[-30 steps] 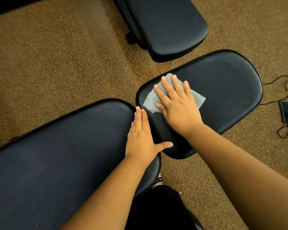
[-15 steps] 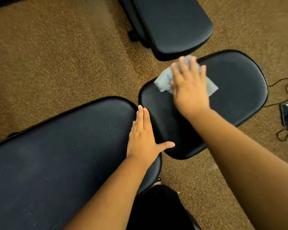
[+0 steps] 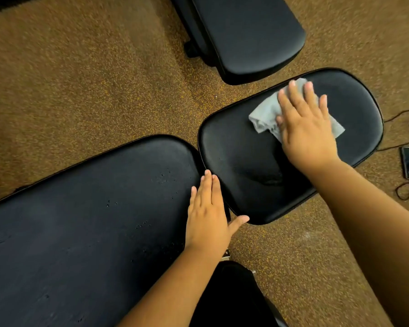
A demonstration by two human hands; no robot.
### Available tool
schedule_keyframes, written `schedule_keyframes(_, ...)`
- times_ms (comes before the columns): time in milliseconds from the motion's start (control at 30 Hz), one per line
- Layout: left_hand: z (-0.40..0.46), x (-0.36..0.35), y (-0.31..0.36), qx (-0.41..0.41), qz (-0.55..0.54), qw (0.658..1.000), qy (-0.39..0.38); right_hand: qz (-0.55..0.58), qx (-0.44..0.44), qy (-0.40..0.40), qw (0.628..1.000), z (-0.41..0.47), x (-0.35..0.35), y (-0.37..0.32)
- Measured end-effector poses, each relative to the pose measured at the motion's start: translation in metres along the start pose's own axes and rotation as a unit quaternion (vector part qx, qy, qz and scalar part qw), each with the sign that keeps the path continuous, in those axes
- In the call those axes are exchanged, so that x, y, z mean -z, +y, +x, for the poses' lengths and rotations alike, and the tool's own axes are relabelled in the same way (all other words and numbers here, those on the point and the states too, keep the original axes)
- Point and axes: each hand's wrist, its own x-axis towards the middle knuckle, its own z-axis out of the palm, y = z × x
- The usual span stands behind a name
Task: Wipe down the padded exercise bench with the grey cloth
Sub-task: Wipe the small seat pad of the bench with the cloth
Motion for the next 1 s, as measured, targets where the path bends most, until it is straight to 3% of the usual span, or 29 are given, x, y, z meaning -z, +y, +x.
schedule_keyframes(100,0.000,-0.001,-0.001,0.010,-0.018,1.000,0.005,-0.004,-0.038,0.016,0.999,0.000,-0.008,-0.025)
schedule_keyframes(267,0.000,0.003,-0.003,-0.013,-0.099,0.995,-0.012,-0.017,0.091,-0.042,0.995,-0.066,-0.030,-0.058)
schedule_keyframes(400,0.000,0.000,-0.016,-0.036,-0.056,0.998,0.012,-0.021,0.123,-0.081,0.989,-0.116,-0.025,-0.043)
schedule_keyframes(467,0.000,-0.001,-0.021,-0.040,-0.038,0.998,0.014,-0.009,0.096,-0.069,0.993,-0.119,-0.015,-0.020)
schedule_keyframes(633,0.002,-0.001,-0.023,-0.035,-0.043,0.998,0.022,0.004,-0.085,0.013,0.996,-0.080,0.012,0.036)
schedule_keyframes(767,0.001,-0.007,-0.022,-0.017,-0.058,0.998,0.022,0.001,-0.165,0.046,0.985,-0.061,0.007,0.030)
schedule_keyframes(867,-0.001,-0.009,-0.019,-0.009,-0.072,0.997,0.025,-0.004,-0.151,0.039,0.988,-0.071,-0.004,-0.002)
schedule_keyframes(1000,-0.001,-0.009,-0.020,-0.007,-0.070,0.997,0.027,0.001,-0.057,0.011,0.998,-0.106,-0.027,-0.048)
